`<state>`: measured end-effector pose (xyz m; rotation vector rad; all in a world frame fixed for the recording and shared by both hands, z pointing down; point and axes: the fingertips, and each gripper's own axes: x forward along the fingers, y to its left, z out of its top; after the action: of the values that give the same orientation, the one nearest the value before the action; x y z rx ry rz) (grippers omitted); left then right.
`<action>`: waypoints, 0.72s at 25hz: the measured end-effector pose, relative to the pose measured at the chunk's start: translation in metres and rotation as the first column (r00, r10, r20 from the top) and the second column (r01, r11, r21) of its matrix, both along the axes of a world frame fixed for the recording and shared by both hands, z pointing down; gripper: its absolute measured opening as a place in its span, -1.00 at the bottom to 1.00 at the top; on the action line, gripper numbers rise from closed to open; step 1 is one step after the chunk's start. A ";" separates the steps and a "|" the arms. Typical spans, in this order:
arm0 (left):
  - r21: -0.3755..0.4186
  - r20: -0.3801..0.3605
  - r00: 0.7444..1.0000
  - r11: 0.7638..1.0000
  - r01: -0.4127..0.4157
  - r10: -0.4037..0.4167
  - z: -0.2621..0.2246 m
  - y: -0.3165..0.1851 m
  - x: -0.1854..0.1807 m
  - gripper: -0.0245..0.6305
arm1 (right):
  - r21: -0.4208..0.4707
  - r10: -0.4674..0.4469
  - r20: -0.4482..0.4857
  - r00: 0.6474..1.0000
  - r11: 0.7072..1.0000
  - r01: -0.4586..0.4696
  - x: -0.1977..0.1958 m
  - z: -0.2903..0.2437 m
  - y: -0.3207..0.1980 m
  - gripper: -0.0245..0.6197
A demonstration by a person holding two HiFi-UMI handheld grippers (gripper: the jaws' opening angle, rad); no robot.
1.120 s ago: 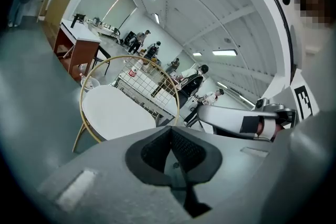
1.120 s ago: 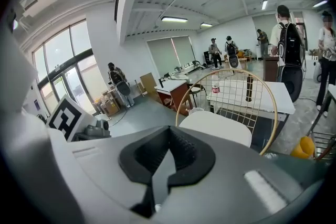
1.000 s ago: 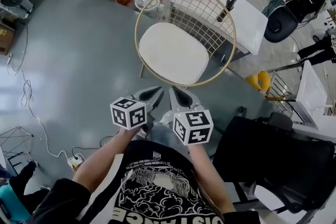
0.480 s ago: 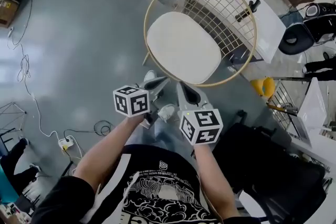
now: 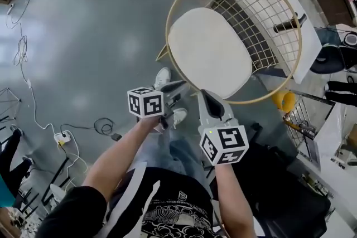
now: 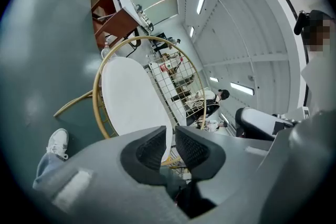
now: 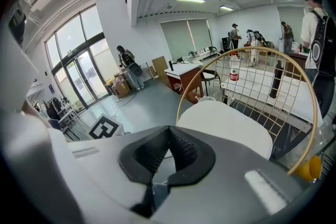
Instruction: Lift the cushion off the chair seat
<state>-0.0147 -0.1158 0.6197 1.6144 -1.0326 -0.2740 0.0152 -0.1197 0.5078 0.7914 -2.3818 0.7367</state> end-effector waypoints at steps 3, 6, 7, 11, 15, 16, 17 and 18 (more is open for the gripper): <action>-0.034 0.003 0.999 0.999 0.034 -0.034 0.033 -0.011 -0.011 -0.75 | -0.025 -0.002 -0.004 1.000 1.000 0.002 -0.007 0.021 -0.017 -0.94; -0.065 -0.013 0.999 0.997 0.030 -0.030 0.075 -0.022 -0.007 -0.63 | -0.032 0.015 -0.009 1.000 0.999 -0.015 -0.007 0.048 -0.033 -0.94; -0.075 -0.025 0.999 0.997 0.029 -0.031 0.085 -0.023 -0.004 -0.60 | -0.031 0.015 -0.011 1.000 0.999 -0.015 -0.007 0.052 -0.035 -0.94; -0.101 -0.083 0.995 0.994 0.053 -0.061 0.107 -0.024 -0.001 -0.42 | -0.013 0.003 0.001 1.000 1.000 -0.003 -0.008 0.050 -0.038 -0.94; -0.130 -0.105 0.991 0.989 0.072 -0.086 0.131 -0.029 -0.003 -0.34 | -0.022 0.011 -0.002 1.000 1.000 -0.011 -0.004 0.056 -0.041 -0.94; -0.136 -0.116 0.989 0.988 0.072 -0.088 0.135 -0.031 -0.001 -0.34 | -0.025 0.013 -0.008 1.000 1.000 -0.013 -0.001 0.058 -0.041 -0.94; -0.142 -0.129 0.988 0.987 0.069 -0.088 0.138 -0.032 0.001 -0.30 | -0.030 0.014 -0.014 1.000 0.999 -0.015 0.001 0.061 -0.040 -0.94; -0.150 -0.138 0.987 0.986 0.067 -0.088 0.141 -0.032 0.002 -0.27 | -0.034 0.016 -0.019 1.000 0.999 -0.017 0.002 0.063 -0.040 -0.94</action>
<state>-0.0129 -0.1480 0.7610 1.4050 -0.9829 -0.3550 0.0169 -0.1595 0.5706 0.8016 -2.3426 0.7710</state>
